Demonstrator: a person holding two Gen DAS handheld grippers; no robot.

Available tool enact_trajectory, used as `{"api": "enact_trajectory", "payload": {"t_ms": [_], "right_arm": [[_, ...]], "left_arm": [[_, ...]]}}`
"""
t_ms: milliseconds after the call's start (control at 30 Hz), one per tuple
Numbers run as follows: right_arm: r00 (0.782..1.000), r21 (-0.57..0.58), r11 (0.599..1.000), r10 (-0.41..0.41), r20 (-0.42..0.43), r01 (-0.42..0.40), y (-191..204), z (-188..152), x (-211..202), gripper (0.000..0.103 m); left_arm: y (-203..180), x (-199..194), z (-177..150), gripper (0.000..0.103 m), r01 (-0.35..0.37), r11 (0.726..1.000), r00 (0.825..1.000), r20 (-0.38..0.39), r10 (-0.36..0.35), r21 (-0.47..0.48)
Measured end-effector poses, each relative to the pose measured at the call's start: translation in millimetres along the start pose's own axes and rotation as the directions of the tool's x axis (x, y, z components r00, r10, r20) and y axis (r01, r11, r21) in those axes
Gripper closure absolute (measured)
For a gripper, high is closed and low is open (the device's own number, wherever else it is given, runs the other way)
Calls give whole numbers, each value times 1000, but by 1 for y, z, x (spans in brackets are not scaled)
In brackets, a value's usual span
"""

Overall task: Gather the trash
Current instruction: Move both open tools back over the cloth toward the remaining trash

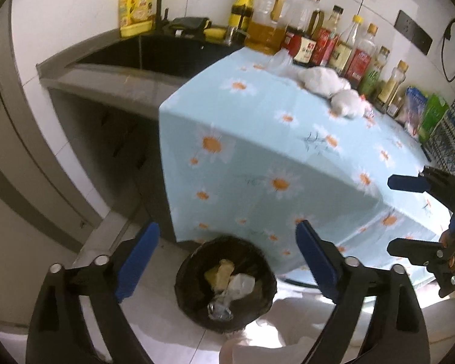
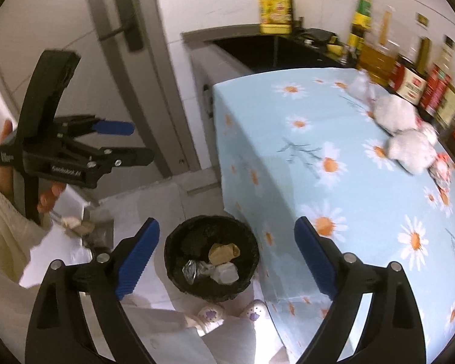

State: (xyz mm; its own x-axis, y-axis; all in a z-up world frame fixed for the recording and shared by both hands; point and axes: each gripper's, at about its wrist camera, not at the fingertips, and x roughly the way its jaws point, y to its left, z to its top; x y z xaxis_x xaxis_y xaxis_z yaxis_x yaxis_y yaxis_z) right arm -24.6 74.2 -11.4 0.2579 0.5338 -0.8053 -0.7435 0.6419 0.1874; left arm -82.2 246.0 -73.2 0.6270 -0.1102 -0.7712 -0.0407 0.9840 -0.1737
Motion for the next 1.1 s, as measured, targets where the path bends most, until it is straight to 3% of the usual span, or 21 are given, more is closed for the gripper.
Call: {"api": "enact_trajectory", "payload": {"t_ms": [267, 333, 533, 667, 833, 1100], "right_arm": [[997, 123, 992, -47, 66, 39, -47, 4, -19, 12], [995, 140, 988, -70, 67, 60, -61, 5, -23, 6], [994, 192, 978, -90, 60, 77, -107, 6, -36, 6], [992, 219, 971, -112, 51, 98, -137, 8, -42, 6], [991, 260, 958, -131, 37, 117, -175, 9, -48, 6], [978, 228, 955, -205, 32, 192, -220, 17, -51, 6]], "left_arm": [[-29, 26, 33, 12, 43, 998, 999, 6, -44, 53], [-37, 35, 41, 12, 38, 997, 999, -5, -38, 63], [-70, 58, 69, 12, 58, 988, 998, -35, -53, 143], [-93, 73, 89, 12, 144, 976, 989, -67, -135, 161], [-120, 92, 108, 12, 155, 970, 987, -78, -142, 187], [-154, 119, 130, 12, 182, 964, 981, -103, -165, 192]]}}
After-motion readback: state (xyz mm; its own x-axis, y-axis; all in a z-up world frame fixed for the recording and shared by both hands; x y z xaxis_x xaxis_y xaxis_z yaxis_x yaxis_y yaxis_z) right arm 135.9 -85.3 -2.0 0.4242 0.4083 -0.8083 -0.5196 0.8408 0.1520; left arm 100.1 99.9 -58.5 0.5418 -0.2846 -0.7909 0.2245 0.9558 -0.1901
